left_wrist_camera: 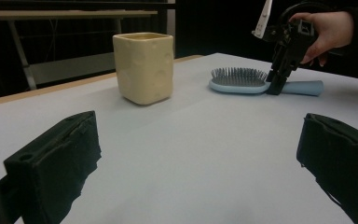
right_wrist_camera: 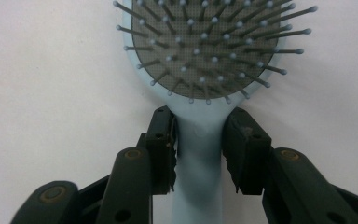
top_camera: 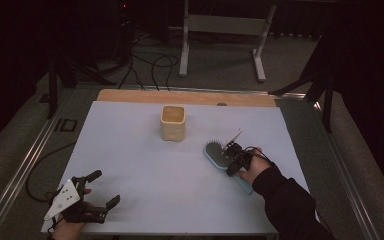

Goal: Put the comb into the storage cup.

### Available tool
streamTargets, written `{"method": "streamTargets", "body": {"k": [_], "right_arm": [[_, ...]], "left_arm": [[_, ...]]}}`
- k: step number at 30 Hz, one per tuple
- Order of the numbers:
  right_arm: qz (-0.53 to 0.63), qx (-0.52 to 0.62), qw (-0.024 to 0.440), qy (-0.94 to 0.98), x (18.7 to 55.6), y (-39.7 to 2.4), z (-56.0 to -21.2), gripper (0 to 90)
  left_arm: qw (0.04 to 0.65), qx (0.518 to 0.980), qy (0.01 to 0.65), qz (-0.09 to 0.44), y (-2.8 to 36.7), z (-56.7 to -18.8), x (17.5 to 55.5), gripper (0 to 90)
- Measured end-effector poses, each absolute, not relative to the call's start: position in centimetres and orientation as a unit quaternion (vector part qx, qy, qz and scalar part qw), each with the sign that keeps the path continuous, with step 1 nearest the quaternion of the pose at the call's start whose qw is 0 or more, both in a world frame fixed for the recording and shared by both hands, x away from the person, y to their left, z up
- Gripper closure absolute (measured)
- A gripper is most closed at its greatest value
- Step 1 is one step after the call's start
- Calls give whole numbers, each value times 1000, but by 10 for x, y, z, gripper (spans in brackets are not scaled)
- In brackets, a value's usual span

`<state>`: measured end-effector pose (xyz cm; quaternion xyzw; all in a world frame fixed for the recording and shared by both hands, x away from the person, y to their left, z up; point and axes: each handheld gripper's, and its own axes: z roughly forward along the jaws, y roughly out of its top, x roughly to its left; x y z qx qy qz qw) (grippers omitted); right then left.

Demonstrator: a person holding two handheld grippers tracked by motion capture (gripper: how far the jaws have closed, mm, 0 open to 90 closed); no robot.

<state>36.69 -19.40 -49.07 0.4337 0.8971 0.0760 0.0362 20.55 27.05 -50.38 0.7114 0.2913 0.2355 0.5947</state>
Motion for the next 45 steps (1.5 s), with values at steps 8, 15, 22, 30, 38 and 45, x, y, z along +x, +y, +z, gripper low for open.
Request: {"method": "streamTargets", "body": {"k": [8, 15, 22, 30, 38, 45], "right_arm": [[80, 426, 49, 900, 362, -193, -492, 702], [97, 429, 64, 896, 358, -195, -491, 709], [143, 443, 73, 882, 357, -204, -481, 709], [181, 438, 80, 877, 353, -206, -473, 709], [220, 435, 96, 868, 349, -206, -462, 709], [257, 435, 107, 856, 347, -209, -452, 709]], "left_arm": [[594, 712, 292, 235, 270, -504, 205, 0], [593, 712, 293, 236, 270, -504, 206, 0], [593, 712, 292, 236, 270, -504, 206, 0], [589, 716, 291, 237, 269, -504, 206, 0], [589, 716, 291, 237, 269, -504, 205, 0], [589, 715, 292, 237, 269, -504, 206, 0]]}}
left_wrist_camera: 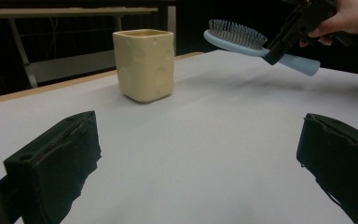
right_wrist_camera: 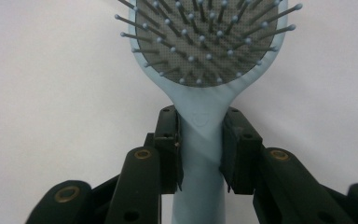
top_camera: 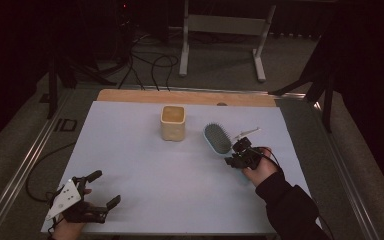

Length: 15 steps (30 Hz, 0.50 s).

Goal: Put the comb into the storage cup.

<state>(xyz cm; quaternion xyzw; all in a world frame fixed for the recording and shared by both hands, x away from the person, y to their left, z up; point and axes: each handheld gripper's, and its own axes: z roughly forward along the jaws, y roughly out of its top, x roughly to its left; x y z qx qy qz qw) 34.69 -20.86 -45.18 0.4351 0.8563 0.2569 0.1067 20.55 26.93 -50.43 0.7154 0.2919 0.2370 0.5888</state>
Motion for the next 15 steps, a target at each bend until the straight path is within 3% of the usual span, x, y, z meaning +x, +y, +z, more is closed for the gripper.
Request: {"method": "streamTargets", "body": {"k": [15], "right_arm": [[301, 424, 124, 845, 345, -206, -434, 709]], "left_arm": [[589, 715, 293, 237, 269, -504, 206, 0]]}}
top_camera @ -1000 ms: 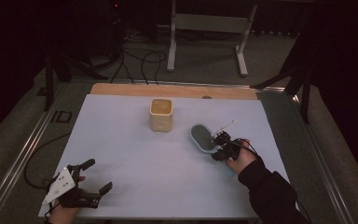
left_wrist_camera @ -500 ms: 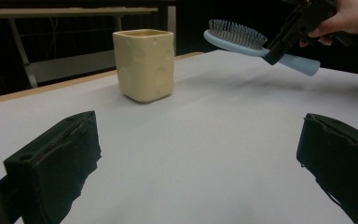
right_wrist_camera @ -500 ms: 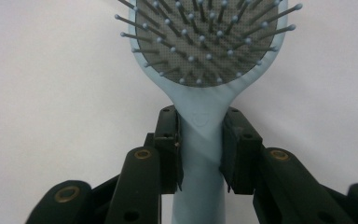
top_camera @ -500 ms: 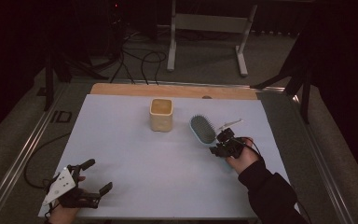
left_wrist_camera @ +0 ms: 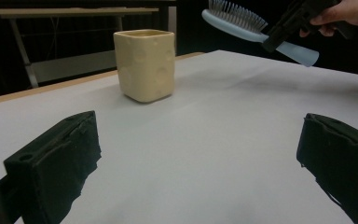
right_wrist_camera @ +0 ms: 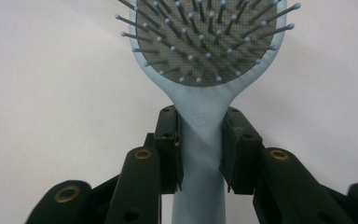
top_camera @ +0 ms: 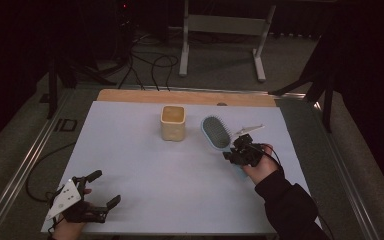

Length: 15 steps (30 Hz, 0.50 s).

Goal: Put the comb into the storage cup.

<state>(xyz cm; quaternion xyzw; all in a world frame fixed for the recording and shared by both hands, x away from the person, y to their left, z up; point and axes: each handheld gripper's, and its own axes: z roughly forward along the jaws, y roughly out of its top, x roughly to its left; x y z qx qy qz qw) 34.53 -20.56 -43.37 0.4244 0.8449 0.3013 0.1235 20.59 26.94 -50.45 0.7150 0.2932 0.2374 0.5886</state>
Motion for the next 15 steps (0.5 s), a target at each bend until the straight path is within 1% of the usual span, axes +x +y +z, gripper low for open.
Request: {"method": "streamTargets", "body": {"k": [15], "right_arm": [[360, 406, 151, 826, 346, -195, -413, 709]], "left_arm": [[591, 712, 295, 236, 270, -504, 206, 0]]}}
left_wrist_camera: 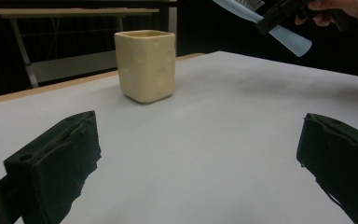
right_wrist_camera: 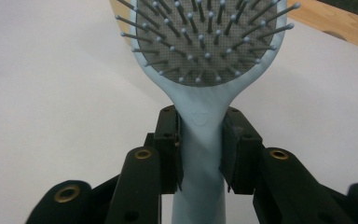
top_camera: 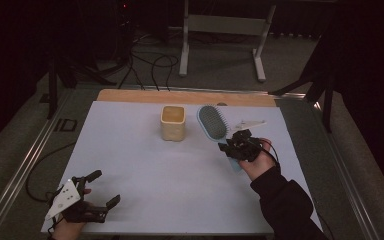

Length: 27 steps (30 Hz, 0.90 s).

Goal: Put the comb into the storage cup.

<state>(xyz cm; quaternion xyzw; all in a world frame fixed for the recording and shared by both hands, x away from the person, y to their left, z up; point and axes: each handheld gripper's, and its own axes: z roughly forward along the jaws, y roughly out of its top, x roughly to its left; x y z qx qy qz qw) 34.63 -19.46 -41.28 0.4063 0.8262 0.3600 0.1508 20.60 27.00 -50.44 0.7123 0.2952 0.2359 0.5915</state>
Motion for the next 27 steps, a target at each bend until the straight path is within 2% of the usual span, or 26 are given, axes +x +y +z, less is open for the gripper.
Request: {"method": "streamTargets", "body": {"k": [27], "right_arm": [[433, 389, 182, 792, 365, -169, -398, 709]], "left_arm": [[591, 713, 294, 237, 270, -504, 206, 0]]}}
